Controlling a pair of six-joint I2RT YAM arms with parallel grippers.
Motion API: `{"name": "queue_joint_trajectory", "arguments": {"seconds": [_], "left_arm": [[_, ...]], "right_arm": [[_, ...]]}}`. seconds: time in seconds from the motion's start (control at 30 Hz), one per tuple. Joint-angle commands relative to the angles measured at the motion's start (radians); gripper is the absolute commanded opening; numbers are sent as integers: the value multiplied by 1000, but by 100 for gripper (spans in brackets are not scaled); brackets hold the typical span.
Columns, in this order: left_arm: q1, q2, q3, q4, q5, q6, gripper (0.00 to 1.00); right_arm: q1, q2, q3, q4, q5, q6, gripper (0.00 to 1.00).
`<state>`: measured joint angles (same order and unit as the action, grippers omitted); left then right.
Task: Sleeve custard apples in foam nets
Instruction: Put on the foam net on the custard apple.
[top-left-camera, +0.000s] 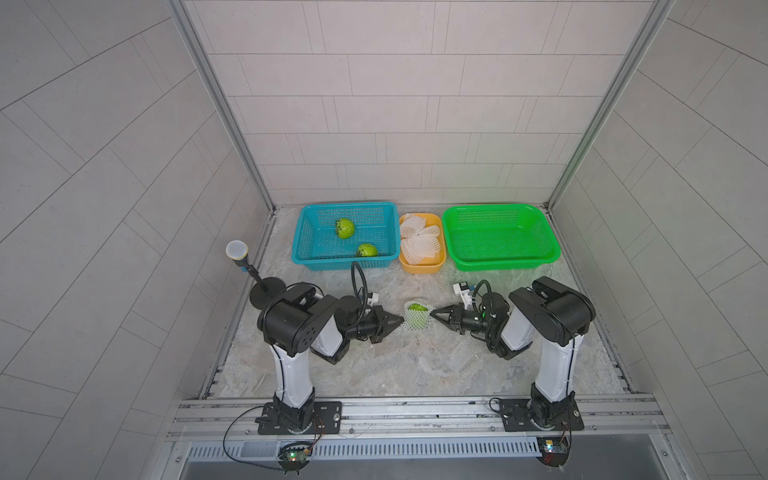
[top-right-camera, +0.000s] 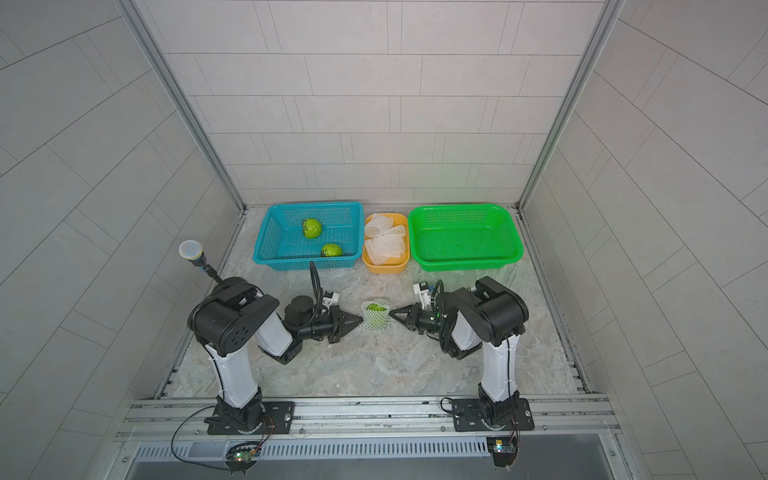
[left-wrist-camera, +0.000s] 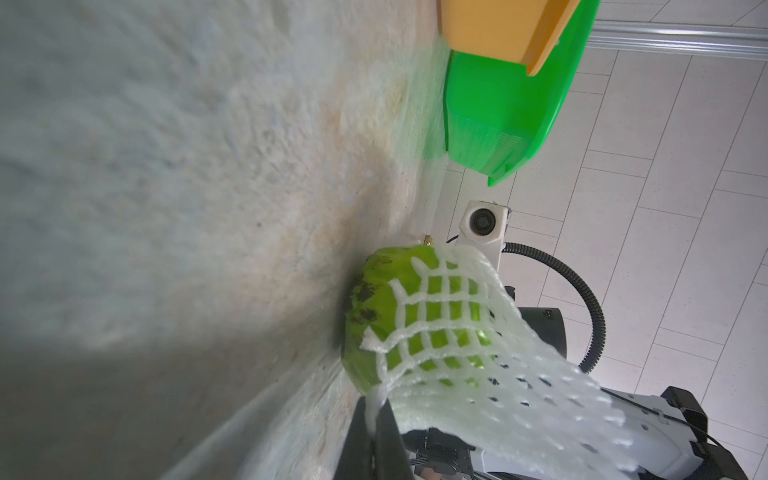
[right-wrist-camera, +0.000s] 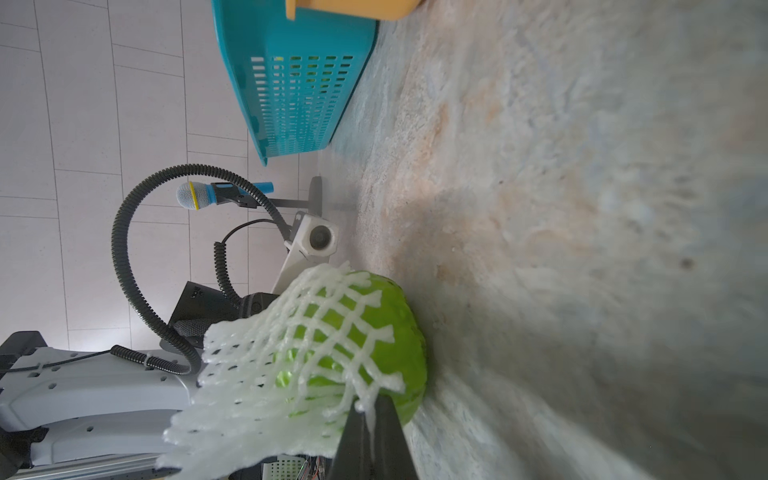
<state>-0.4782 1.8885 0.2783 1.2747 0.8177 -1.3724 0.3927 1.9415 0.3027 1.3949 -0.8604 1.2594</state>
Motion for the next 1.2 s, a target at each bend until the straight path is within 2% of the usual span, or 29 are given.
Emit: {"name": "queue_joint_trajectory", "arguments": {"seconds": [0.0, 0.27, 0.7, 1.17], "left_arm": [[-2, 10, 9, 36, 15, 4, 0], [-4, 26, 46, 0, 16, 11, 0], [-5, -9, 66, -150, 5, 71, 0], [-5, -5, 75, -178, 3, 82, 1]], "right_arm": [[1, 25, 1, 29, 22, -8, 0], [1, 24, -5, -3, 46, -31, 0], [8, -69, 6, -288, 95, -182, 3], [11, -83, 13, -398, 148, -253, 18]]}}
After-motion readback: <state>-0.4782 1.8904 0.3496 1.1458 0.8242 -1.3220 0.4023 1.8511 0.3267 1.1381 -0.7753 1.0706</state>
